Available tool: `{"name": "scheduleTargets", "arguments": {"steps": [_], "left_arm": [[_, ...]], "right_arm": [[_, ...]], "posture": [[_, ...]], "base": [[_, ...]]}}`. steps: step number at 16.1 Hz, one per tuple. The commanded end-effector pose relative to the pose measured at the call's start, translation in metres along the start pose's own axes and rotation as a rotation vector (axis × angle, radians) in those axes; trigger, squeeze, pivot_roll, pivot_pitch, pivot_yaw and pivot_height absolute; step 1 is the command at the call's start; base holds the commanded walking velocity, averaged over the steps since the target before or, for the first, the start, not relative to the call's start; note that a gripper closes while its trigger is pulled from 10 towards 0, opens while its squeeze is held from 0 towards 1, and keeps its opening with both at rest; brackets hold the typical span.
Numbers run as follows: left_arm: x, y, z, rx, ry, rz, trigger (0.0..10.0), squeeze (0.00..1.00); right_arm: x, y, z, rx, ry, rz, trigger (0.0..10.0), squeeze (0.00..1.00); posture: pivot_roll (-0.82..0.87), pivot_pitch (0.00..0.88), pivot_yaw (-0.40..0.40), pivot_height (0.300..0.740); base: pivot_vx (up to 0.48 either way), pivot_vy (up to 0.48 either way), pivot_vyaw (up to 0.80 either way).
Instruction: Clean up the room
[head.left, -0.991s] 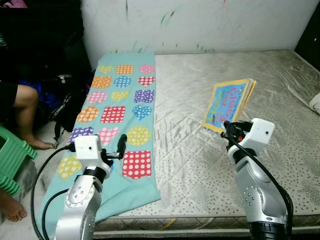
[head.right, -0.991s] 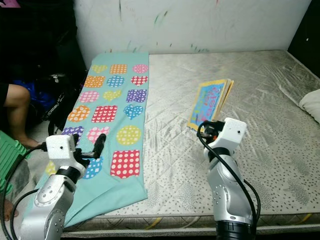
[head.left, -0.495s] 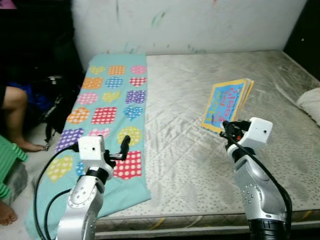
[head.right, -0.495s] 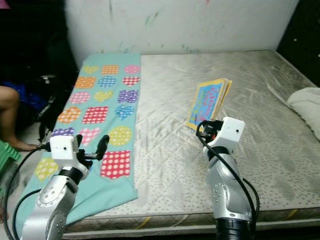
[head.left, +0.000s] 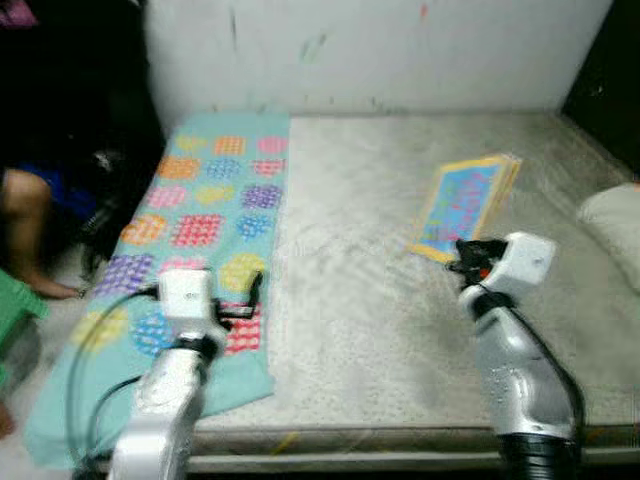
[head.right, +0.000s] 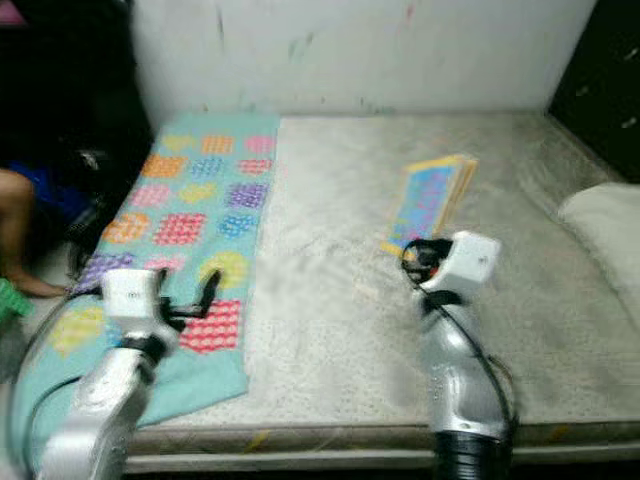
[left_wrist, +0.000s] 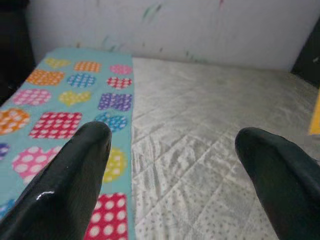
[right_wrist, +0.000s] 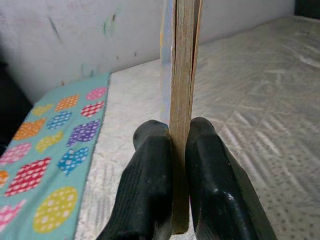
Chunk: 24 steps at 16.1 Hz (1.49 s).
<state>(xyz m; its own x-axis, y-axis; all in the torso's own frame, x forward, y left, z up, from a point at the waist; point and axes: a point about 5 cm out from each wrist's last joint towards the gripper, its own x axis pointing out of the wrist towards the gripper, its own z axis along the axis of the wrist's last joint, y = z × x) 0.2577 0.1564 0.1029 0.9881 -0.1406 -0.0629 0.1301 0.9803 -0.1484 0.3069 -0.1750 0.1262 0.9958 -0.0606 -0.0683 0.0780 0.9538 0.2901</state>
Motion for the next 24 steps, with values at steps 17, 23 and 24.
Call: {"name": "scheduleTargets", "arguments": {"steps": [17,23,24], "left_arm": [[0.0008,-0.0037,0.0025,-0.010,-0.023,-0.025,10.0,0.00],[0.0002,-0.0085,0.0036,-0.025,-0.035,-0.077,10.0,0.00],[0.0005,-0.0091,0.0034,-0.025,-0.036,-0.079,10.0,0.00]], "right_arm": [[0.0015,0.0018,0.0088,-0.001,-0.049,0.004,10.0,0.00],[0.0014,0.0036,0.0075,-0.002,-0.049,0.006,10.0,0.00],[0.0021,0.0054,0.0071,0.000,-0.049,0.011,10.0,0.00]], "posture": [[-0.10,0.000,0.025,0.740],[-0.10,0.000,0.025,0.740],[-0.10,0.000,0.025,0.740]], "base": [[0.000,-0.291,0.00],[0.100,0.000,0.00],[0.337,0.000,0.00]]}}
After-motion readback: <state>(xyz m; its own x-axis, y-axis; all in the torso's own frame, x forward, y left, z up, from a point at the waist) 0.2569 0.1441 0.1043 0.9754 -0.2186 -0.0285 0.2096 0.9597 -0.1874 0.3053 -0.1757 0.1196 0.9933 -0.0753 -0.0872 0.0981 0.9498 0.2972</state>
